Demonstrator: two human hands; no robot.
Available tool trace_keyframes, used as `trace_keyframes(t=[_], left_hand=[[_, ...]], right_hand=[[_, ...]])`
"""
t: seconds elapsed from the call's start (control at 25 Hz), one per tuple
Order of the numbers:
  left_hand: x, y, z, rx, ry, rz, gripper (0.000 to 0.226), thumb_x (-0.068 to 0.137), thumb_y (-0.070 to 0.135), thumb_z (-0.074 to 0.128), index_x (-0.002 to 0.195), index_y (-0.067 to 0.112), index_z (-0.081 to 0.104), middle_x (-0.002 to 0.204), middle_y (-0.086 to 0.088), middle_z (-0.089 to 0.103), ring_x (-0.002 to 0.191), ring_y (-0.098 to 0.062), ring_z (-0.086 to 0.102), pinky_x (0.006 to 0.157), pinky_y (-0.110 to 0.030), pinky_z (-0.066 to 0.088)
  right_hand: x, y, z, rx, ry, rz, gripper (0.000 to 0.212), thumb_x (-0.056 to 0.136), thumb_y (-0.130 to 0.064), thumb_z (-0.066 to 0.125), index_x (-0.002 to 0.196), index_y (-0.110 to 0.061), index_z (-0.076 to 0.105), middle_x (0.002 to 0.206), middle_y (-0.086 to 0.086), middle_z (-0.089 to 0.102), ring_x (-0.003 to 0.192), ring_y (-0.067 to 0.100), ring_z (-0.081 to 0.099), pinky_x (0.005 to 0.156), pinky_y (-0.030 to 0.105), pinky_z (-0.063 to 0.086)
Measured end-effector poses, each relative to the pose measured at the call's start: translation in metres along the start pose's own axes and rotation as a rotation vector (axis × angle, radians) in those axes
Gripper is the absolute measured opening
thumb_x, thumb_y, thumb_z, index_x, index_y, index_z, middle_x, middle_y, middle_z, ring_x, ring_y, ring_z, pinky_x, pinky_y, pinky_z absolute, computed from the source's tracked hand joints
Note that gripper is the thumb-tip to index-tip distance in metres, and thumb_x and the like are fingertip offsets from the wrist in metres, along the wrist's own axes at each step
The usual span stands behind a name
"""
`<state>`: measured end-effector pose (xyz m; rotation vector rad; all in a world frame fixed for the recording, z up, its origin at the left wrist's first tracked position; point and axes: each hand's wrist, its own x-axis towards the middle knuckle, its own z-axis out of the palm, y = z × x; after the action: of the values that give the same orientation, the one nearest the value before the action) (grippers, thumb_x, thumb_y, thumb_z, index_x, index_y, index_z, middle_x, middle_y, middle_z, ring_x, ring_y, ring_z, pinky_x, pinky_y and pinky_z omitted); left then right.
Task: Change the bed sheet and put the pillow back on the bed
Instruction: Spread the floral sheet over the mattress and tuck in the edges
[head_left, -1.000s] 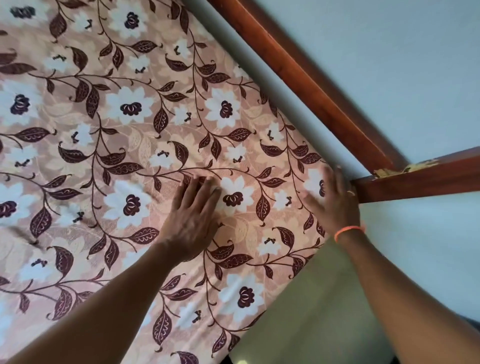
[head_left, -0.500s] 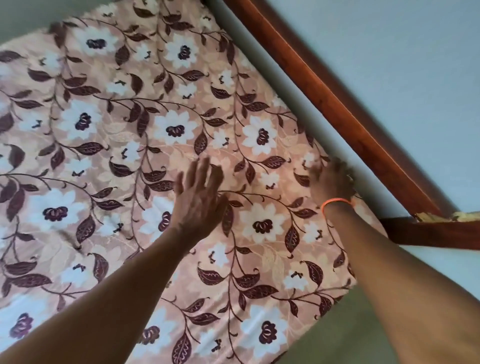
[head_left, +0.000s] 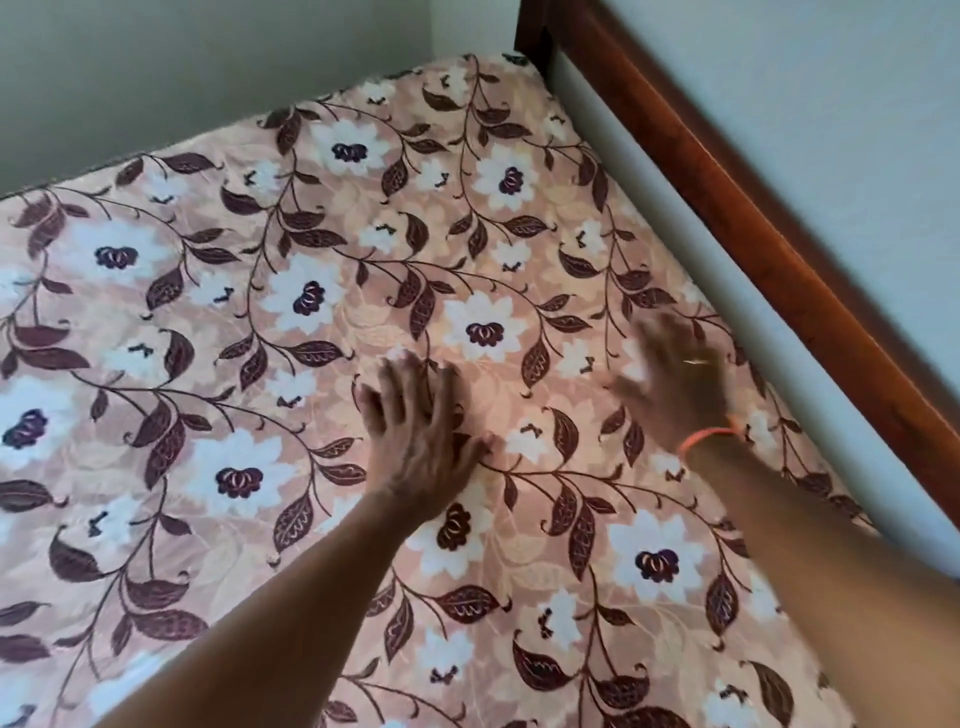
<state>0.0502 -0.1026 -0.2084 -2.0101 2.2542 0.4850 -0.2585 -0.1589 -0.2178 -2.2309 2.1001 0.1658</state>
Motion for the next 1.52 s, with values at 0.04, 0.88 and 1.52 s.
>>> trace_keyframes(t=[0.04,0.88,1.52], left_hand=[[0.004,-0.003,-0.003,-0.008,-0.006,0.024,0.095,0.088,0.078,0.017,0.153,0.02,-0.022,0.155,-0.021,-0.033,0.141,-0.043,-0.032,0.114,-0.06,-0.018],[0.095,-0.022,-0.033,-0.063,0.102,-0.109,0.081,0.092,0.07,0.026,0.156,0.026,0.008,0.165,-0.007,-0.001,0.151,-0.03,-0.006,0.12,-0.051,-0.001],[0.092,0.024,-0.045,-0.241,0.126,-0.221,0.079,0.094,0.065,0.027,0.155,0.016,0.011,0.164,-0.01,0.004,0.151,-0.03,-0.001,0.122,-0.05,-0.001]], right_hand=[[0.001,0.02,-0.006,0.048,-0.035,0.231,0.08,0.092,-0.071,0.025,0.154,-0.023,0.012,0.162,0.013,0.01,0.147,0.036,0.015,0.114,0.057,0.021],[0.219,-0.08,-0.046,0.236,0.192,0.184,0.073,0.097,-0.054,0.034,0.15,-0.006,0.023,0.156,0.024,0.02,0.143,0.041,0.021,0.115,0.054,0.021],[0.163,-0.004,-0.046,0.418,0.079,0.284,0.063,0.092,-0.054,0.031,0.134,-0.008,0.038,0.132,0.024,0.05,0.123,0.042,0.048,0.1,0.054,0.042]])
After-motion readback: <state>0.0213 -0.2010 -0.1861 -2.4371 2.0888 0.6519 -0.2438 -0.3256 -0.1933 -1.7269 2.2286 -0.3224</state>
